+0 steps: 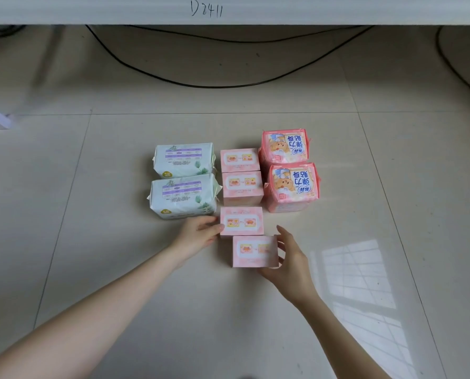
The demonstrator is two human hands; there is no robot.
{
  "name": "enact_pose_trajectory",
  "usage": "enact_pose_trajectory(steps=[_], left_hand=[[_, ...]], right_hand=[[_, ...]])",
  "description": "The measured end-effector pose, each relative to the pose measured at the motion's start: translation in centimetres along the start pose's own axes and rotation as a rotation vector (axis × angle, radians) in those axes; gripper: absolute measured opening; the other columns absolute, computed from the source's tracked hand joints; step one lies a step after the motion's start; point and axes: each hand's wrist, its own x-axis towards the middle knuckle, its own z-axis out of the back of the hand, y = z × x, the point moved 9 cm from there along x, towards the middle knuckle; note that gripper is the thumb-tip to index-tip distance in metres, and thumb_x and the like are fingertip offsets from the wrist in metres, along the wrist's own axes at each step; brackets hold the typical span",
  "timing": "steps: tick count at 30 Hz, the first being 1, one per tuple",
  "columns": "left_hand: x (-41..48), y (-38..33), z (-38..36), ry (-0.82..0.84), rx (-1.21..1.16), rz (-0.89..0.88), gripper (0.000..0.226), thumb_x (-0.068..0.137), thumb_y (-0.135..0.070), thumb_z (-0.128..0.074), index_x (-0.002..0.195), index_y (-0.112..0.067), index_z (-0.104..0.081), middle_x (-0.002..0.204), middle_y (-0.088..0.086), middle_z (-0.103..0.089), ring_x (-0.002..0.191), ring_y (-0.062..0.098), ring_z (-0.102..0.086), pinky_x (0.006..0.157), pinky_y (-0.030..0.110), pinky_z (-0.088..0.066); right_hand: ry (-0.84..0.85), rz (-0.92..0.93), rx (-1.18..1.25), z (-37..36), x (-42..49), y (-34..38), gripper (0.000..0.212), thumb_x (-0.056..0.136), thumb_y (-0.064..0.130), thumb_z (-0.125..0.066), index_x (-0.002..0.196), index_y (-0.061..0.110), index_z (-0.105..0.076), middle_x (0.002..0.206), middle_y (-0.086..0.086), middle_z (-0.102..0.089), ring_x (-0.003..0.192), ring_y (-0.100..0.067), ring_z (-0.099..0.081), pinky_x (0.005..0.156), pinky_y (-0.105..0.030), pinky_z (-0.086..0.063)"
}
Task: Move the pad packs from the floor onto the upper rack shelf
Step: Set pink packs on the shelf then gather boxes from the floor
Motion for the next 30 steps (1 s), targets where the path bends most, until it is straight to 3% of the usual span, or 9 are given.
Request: enact_pose_trajectory(steps=[3, 8, 12, 18, 21, 25, 28, 30], left_hand=[[0.4, 0.0, 0.0, -0.005, -0.027, 0.003, 0.013, 0.095, -0.014, -0.059, 0.103, -0.022, -0.065, 0.112, 0.008, -0.069, 0.1, 0.017, -0.063, 0.083, 0.019, -0.054], [1.0, -0.6, -0.2, -0.02, -0.051, -0.013, 0.014, 0.096, -0.016, -0.057, 0.099, -0.026, -0.066, 0.102, 0.006, -0.065, 0.092, 0.017, -0.058, 0.077, 0.017, -0.052], [1.2, -1.0, -0.4, -0.037, -0.06, 0.001, 0.017, 0.097, -0.016, -0.055, 0.109, -0.022, -0.066, 0.102, -0.001, -0.067, 0.094, 0.015, -0.06, 0.078, 0.017, -0.051], [1.2, -1.0, -0.3, -0.052, -0.043, 0.026, 0.023, 0.097, -0.02, -0.056, 0.118, -0.023, -0.065, 0.114, -0.002, -0.069, 0.11, 0.016, -0.063, 0.083, 0.022, -0.051], [1.2, -1.2, -0.4, -0.044, -0.047, 0.018, 0.021, 0.097, -0.02, -0.055, 0.115, -0.025, -0.065, 0.113, -0.002, -0.069, 0.109, 0.017, -0.063, 0.085, 0.022, -0.051], [0.9, -1.3, -0.3, -0.041, 0.004, 0.004, 0.016, 0.098, -0.023, -0.055, 0.107, -0.03, -0.065, 0.11, -0.003, -0.07, 0.106, 0.016, -0.063, 0.092, 0.032, -0.052], [0.2, -2.2, 0.4, -0.038, 0.225, -0.118, 0.014, 0.097, -0.026, -0.055, 0.097, -0.027, -0.069, 0.099, -0.004, -0.071, 0.094, 0.011, -0.062, 0.091, 0.037, -0.05], [-1.2, -2.7, 0.7, -0.034, 0.439, -0.172, 0.014, 0.096, -0.034, -0.054, 0.094, -0.026, -0.065, 0.1, -0.003, -0.07, 0.103, 0.017, -0.064, 0.088, 0.033, -0.047]], right_hand=[[-0.016, 0.01, 0.03, -0.2, 0.6, 0.5, 0.09, 0.069, 0.016, -0.085, 0.144, 0.014, -0.036, 0.125, 0.005, -0.056, 0.113, -0.002, -0.05, 0.077, -0.001, -0.044], [-0.02, 0.037, 0.046, -0.5, 1.4, 1.5, 0.073, 0.07, 0.015, -0.084, 0.133, 0.017, -0.047, 0.115, 0.018, -0.058, 0.11, 0.0, -0.055, 0.076, -0.002, -0.045], [-0.006, 0.027, 0.054, -0.9, 1.9, 1.8, 0.069, 0.071, 0.013, -0.082, 0.131, 0.02, -0.049, 0.11, 0.027, -0.057, 0.103, 0.018, -0.052, 0.076, -0.003, -0.046], [-0.004, 0.021, 0.036, -1.3, 2.2, 1.8, 0.07, 0.072, 0.015, -0.083, 0.132, 0.021, -0.047, 0.109, 0.03, -0.056, 0.101, 0.023, -0.049, 0.075, -0.001, -0.043], [-0.002, 0.005, 0.011, -1.4, 2.2, 1.7, 0.072, 0.072, 0.018, -0.083, 0.134, 0.023, -0.047, 0.112, 0.028, -0.058, 0.105, 0.016, -0.052, 0.08, -0.006, -0.046], [0.013, -0.005, -0.076, -1.0, 2.0, 1.9, 0.077, 0.072, 0.025, -0.082, 0.137, 0.026, -0.042, 0.123, 0.017, -0.058, 0.111, 0.002, -0.052, 0.091, -0.022, -0.047], [0.033, -0.019, -0.206, -0.2, 1.2, 2.4, 0.076, 0.076, 0.025, -0.078, 0.142, 0.022, -0.038, 0.134, 0.008, -0.055, 0.119, -0.013, -0.053, 0.092, -0.03, -0.047], [0.044, -0.015, -0.329, 0.5, 0.2, 2.9, 0.078, 0.08, 0.025, -0.073, 0.147, 0.02, -0.032, 0.143, 0.006, -0.049, 0.128, -0.017, -0.048, 0.097, -0.033, -0.046]])
